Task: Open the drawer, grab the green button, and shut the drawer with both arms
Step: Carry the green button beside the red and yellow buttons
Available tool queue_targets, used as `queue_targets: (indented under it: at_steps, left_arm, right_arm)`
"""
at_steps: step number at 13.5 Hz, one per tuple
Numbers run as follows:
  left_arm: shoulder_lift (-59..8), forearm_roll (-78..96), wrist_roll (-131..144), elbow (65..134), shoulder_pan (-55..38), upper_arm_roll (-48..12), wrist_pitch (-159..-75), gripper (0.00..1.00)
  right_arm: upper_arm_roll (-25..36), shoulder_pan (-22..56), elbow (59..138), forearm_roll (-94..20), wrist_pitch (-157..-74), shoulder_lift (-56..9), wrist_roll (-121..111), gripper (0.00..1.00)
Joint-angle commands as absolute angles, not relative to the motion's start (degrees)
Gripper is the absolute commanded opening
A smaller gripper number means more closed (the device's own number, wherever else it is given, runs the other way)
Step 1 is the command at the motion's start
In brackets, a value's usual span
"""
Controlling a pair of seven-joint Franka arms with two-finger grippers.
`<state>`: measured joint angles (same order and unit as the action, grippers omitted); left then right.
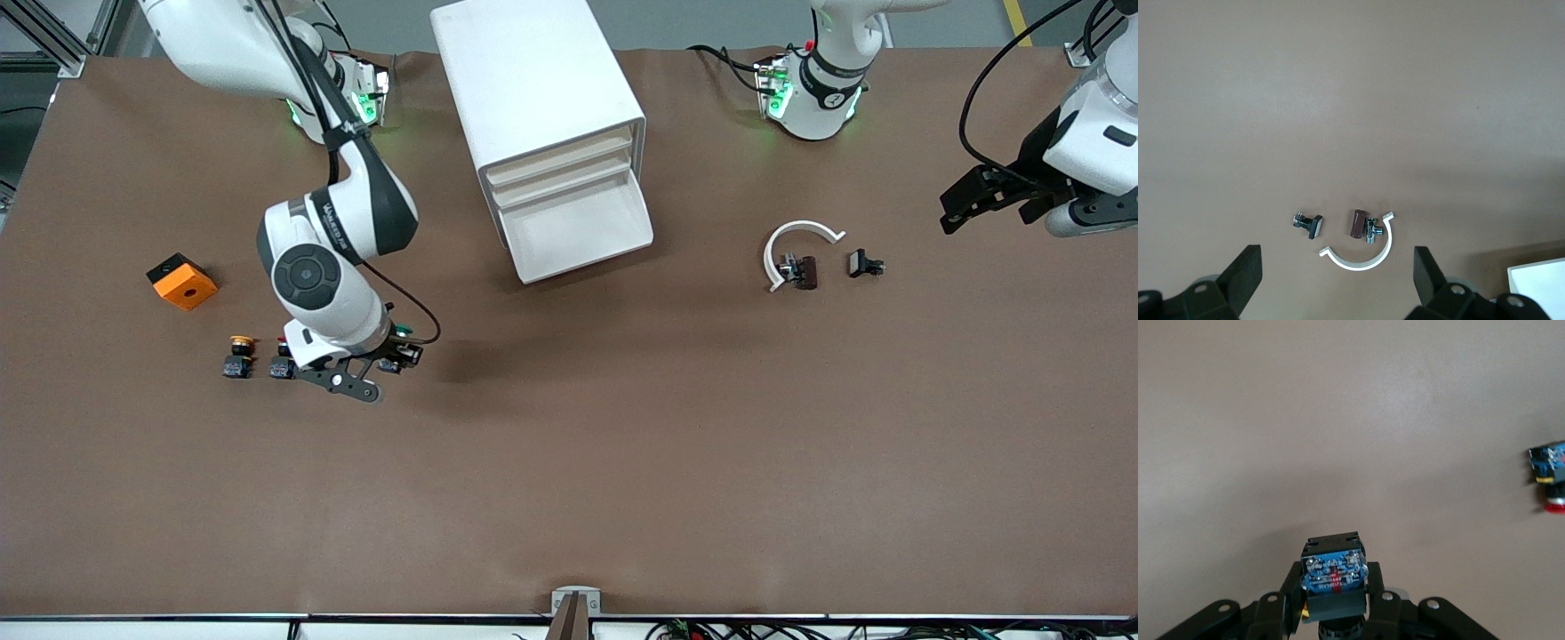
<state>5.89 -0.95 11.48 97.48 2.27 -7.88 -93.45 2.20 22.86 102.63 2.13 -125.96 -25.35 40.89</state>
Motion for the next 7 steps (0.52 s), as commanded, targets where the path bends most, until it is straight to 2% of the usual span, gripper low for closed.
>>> queue_targets:
  at_steps: [1,5,7]
  left_arm:
    - [6.7,-2.1,6.7,98.2,2.5,-8.0,-93.7,1.00]
    - [6.4,-2.0,5.9,98.2,2.6,-8.0,-93.5,1.00]
    - [6.5,-2.0,5.6,98.1,2.7,-8.0,-93.5,1.00]
  right_arm:
    - [1.1,19.7,107.9,3.2,-132.0,-24.9,38.4,0.00]
    - [1.1,17.1,114.2,3.3,-140.2,-25.0,34.5,0.00]
    - [1.1,16.0,114.6,3.7,-140.7,-25.4,33.0,0.00]
